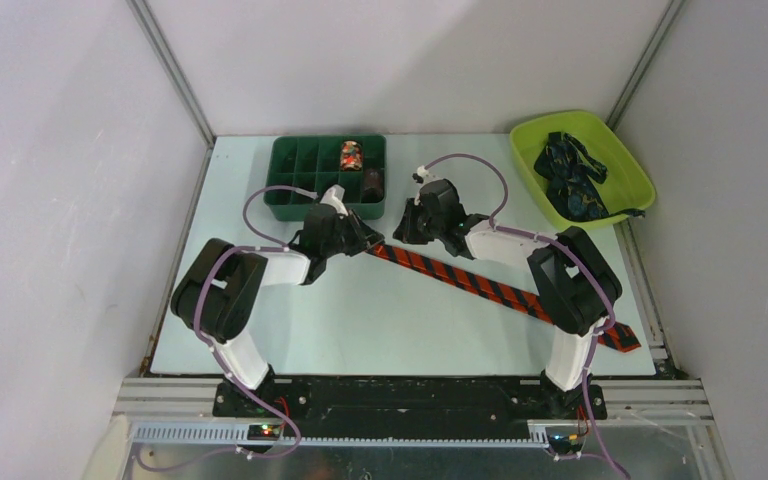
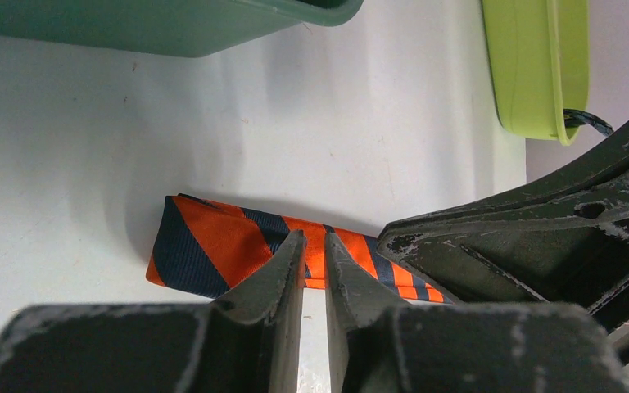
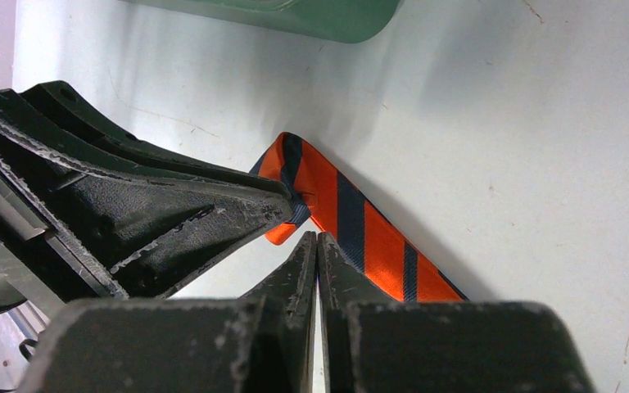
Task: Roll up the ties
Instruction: Roll the tie at the center of the board.
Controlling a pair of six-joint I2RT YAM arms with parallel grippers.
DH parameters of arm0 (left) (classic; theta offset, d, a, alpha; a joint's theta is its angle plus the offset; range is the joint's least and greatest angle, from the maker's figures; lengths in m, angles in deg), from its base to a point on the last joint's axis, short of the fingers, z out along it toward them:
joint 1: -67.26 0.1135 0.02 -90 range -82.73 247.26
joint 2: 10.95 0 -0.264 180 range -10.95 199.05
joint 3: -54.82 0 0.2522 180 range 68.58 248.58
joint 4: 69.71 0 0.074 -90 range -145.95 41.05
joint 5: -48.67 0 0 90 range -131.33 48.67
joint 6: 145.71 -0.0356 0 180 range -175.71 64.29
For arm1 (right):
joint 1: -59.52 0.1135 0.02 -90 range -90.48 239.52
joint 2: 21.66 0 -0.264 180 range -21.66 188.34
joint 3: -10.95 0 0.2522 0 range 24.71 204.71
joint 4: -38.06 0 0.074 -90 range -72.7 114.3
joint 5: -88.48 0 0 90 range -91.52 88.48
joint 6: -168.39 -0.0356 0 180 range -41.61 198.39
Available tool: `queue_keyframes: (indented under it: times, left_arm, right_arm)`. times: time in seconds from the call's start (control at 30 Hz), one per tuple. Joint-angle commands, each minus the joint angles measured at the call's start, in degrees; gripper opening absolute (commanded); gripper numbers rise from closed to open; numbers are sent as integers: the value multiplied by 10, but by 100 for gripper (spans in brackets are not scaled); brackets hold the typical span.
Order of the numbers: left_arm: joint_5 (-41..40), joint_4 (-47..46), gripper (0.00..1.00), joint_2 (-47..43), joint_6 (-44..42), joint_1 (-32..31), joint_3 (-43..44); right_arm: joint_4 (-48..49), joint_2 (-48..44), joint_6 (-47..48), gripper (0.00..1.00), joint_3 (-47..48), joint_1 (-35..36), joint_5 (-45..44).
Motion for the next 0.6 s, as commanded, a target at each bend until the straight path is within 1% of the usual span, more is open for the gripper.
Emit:
queue_keyframes:
  times: [0.0,0.1,0.43,0.57]
  left_arm:
    - [2,-5,20,-18,-2,-3,16]
    - [4,-7,20,-18,-1,-3,17]
    - [-5,21,21,-69,-11,2,19]
    - [-10,27,22,-89,-15,17,6]
  right_arm:
    - [9,-12,10,6,0,-1,16]
    - [16,-6,6,8,1,-1,29]
    - [20,-9,4,9,0,0,20]
    - [24,-8,10,9,1,5,37]
